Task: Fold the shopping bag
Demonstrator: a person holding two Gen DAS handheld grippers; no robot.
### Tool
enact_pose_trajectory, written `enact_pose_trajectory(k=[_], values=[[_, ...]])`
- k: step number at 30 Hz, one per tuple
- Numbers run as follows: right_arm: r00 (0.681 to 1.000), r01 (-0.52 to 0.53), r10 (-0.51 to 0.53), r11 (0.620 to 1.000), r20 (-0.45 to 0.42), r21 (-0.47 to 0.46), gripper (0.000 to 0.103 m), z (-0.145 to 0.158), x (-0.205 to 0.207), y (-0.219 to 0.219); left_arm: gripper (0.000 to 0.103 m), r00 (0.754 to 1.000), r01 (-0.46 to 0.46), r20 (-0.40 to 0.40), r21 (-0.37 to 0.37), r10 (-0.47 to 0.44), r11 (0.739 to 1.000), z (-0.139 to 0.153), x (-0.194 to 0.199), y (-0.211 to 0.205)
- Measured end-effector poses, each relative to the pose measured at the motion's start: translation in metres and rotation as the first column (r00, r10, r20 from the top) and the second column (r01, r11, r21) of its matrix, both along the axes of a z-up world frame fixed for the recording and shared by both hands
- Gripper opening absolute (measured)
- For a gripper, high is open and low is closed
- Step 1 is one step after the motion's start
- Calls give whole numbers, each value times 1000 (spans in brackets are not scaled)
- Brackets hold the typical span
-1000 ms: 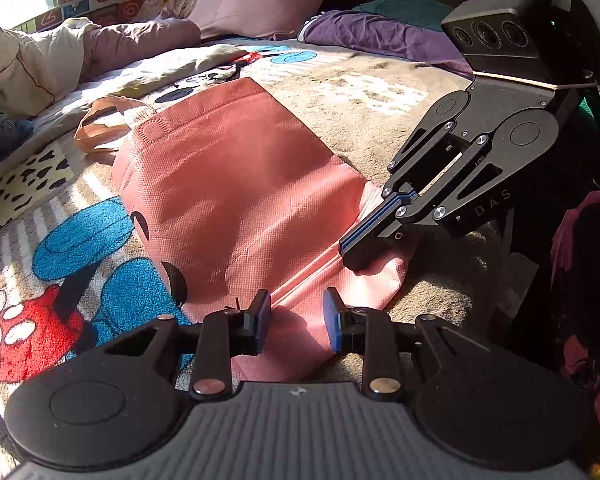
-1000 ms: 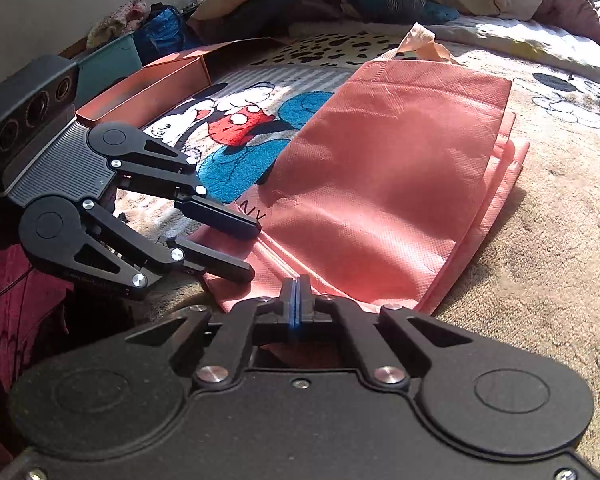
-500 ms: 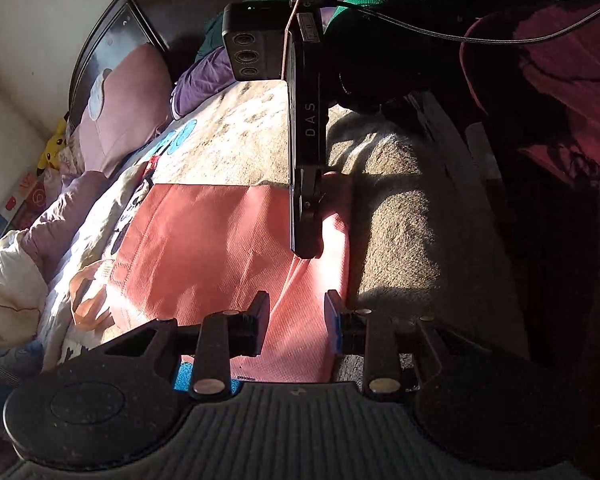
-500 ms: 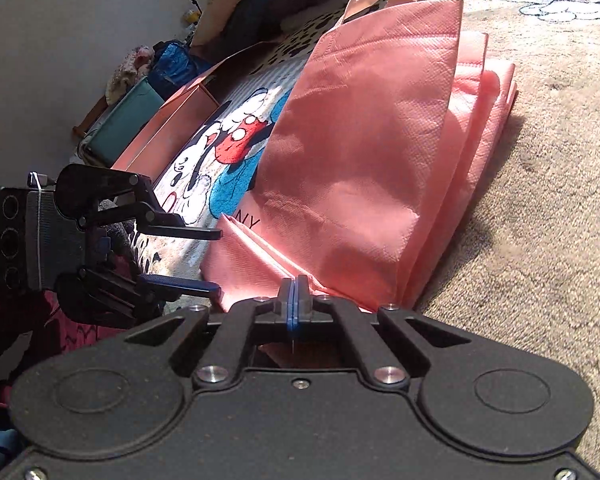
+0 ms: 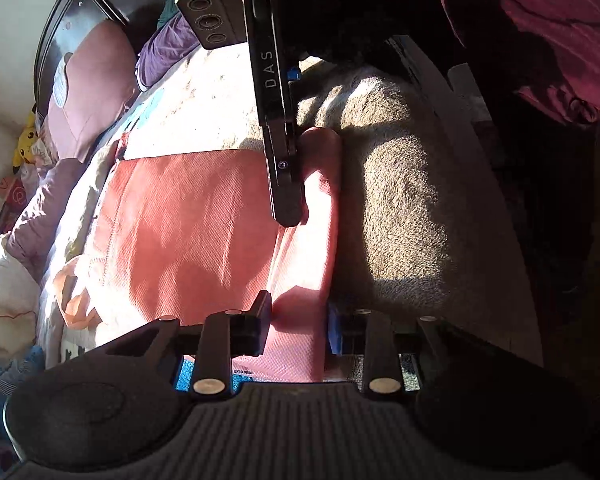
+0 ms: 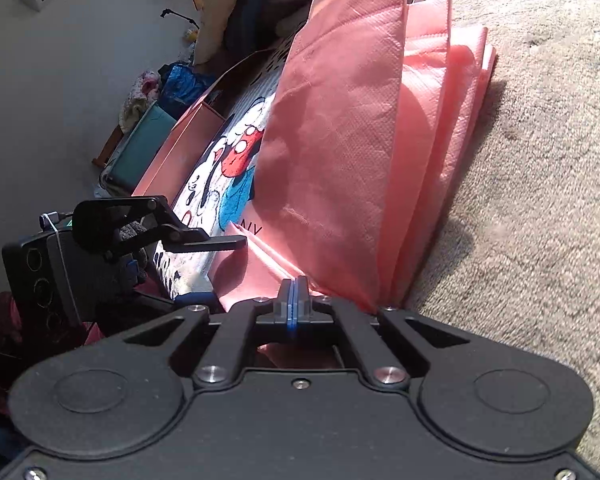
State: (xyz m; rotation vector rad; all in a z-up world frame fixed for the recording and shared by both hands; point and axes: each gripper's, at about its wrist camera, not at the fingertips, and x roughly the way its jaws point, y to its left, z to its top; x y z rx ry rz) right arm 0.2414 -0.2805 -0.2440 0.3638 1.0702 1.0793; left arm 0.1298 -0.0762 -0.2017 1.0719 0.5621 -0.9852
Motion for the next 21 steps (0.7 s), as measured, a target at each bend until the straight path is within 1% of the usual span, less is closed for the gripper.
enact_pose_trajectory(k=[2,3,4,5,6,7,8,9,10,11,12,13,14,16,17,18,20,21], values=[[996,3,1,999,92,-49,0,14,-12,7,23,996,-3,-87,-28,0,1000,7,12,6],[986,3,11,996,167,-84,0,25,-22,12,23,993,2,-122,-34,-7,999,9,17,8],[965,0,33,992,260,-126,0,37,-36,19,23,990,20,-139,-21,-23,1000,10,20,8],[941,-12,65,987,333,-161,4,45,-47,24,23,986,24,-165,-16,-27,1000,12,24,8],[896,-45,131,977,424,-207,14,54,-62,31,23,982,30,-186,-14,-32,999,14,27,7],[818,-89,227,958,529,-273,46,63,-81,40,23,977,34,-209,-14,-36,999,16,31,8],[745,-122,308,935,592,-332,68,67,-95,46,23,971,32,-236,-23,-37,999,18,35,9],[658,-158,414,893,629,-422,68,67,-110,55,23,964,31,-263,-34,-39,999,20,39,10],[568,-168,515,837,643,-522,68,64,-122,63,23,957,29,-288,-49,-42,998,21,42,12],[503,-152,578,790,642,-593,68,61,-128,64,23,949,27,-313,-64,-46,998,22,45,14],[455,-147,625,755,635,-639,68,60,-131,64,23,940,25,-338,-78,-50,997,22,49,18],[425,-156,648,740,632,-654,60,62,-132,63,23,930,22,-363,-92,-54,996,23,52,21],[410,-155,656,735,634,-660,43,65,-131,61,23,919,14,-391,-108,-56,994,23,56,24],[387,-159,666,729,638,-666,43,68,-129,57,23,886,-27,-462,-154,-48,988,22,68,30],[369,-158,671,727,643,-669,42,67,-130,54,23,867,-48,-497,-176,-46,983,22,74,33],[367,-159,673,726,643,-669,41,66,-129,51,23,846,-73,-532,-199,-45,977,21,80,36],[385,-163,665,732,640,-662,39,62,-127,41,23,798,-133,-601,-250,-46,959,17,93,45],[399,-162,649,745,647,-648,39,60,-124,36,23,781,-151,-622,-266,-50,952,15,96,48]])
